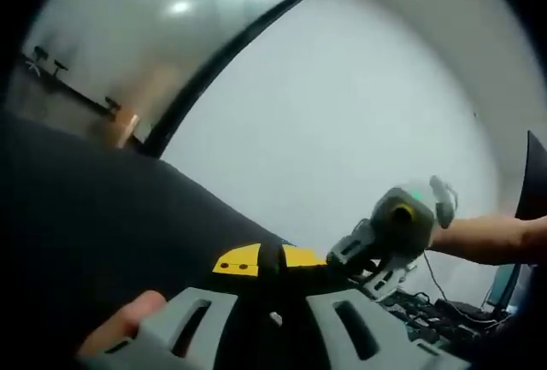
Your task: Pick up the tools and put them into their designated positions in the toolbox.
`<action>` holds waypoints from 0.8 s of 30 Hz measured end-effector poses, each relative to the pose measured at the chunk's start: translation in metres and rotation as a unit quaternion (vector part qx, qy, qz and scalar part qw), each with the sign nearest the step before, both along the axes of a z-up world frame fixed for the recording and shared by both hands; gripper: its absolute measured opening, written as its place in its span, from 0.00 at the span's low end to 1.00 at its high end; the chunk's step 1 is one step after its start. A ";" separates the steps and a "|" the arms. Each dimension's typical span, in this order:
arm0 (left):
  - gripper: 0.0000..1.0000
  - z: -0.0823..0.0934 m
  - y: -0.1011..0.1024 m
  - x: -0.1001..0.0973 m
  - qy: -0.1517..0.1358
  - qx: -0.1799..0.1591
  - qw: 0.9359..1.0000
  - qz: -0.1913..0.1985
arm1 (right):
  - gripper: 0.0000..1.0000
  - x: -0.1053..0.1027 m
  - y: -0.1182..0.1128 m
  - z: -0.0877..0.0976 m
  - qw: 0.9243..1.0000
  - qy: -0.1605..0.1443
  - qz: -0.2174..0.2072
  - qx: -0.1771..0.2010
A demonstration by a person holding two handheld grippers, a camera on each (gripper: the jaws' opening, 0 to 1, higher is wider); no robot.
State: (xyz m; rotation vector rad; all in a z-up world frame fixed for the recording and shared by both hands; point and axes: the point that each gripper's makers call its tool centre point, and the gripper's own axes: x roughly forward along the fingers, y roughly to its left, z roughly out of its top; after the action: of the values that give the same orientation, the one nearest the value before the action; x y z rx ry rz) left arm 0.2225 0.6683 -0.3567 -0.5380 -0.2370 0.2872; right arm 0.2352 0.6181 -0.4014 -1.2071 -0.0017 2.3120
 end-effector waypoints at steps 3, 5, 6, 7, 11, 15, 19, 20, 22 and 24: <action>0.10 0.000 0.001 0.000 0.001 0.001 1.000 0.001 | 0.10 0.023 0.021 0.006 0.996 -0.001 -0.085 -0.020; 0.10 0.000 0.001 0.000 0.001 0.001 1.000 0.002 | 0.10 0.023 0.023 0.003 0.994 0.017 -0.097 -0.048; 0.10 0.000 0.001 0.000 0.002 0.001 1.000 0.002 | 0.10 0.026 0.028 0.001 0.997 -0.001 -0.069 -0.035; 0.10 0.000 0.001 0.000 0.002 0.001 1.000 0.001 | 0.10 0.030 0.032 -0.002 0.998 -0.013 -0.059 -0.035; 0.10 -0.001 0.001 0.001 0.004 0.002 1.000 0.000 | 0.10 0.017 0.026 -0.021 0.994 0.028 -0.063 -0.086; 0.10 0.000 0.000 0.001 0.002 0.001 1.000 -0.002 | 0.09 0.003 0.011 -0.031 0.995 0.023 -0.031 -0.097; 0.10 0.001 0.001 0.000 -0.003 -0.001 1.000 -0.003 | 0.09 -0.006 0.001 -0.032 0.997 -0.002 0.018 -0.078; 0.10 0.001 0.001 0.000 -0.004 -0.002 1.000 -0.003 | 0.08 -0.009 0.003 -0.031 0.998 -0.009 0.028 -0.061; 0.10 0.001 0.000 0.000 -0.003 -0.002 1.000 -0.004 | 0.07 -0.016 -0.001 -0.031 0.997 -0.026 0.056 -0.046; 0.10 0.001 0.001 0.000 -0.003 -0.001 1.000 -0.004 | 0.03 -0.029 -0.005 -0.025 0.994 -0.036 0.100 -0.016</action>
State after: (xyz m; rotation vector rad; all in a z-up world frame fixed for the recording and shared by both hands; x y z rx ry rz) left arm 0.2228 0.6689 -0.3559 -0.5415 -0.2395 0.2787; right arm 0.2060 0.6135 -0.4264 -1.3603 -0.1162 2.4464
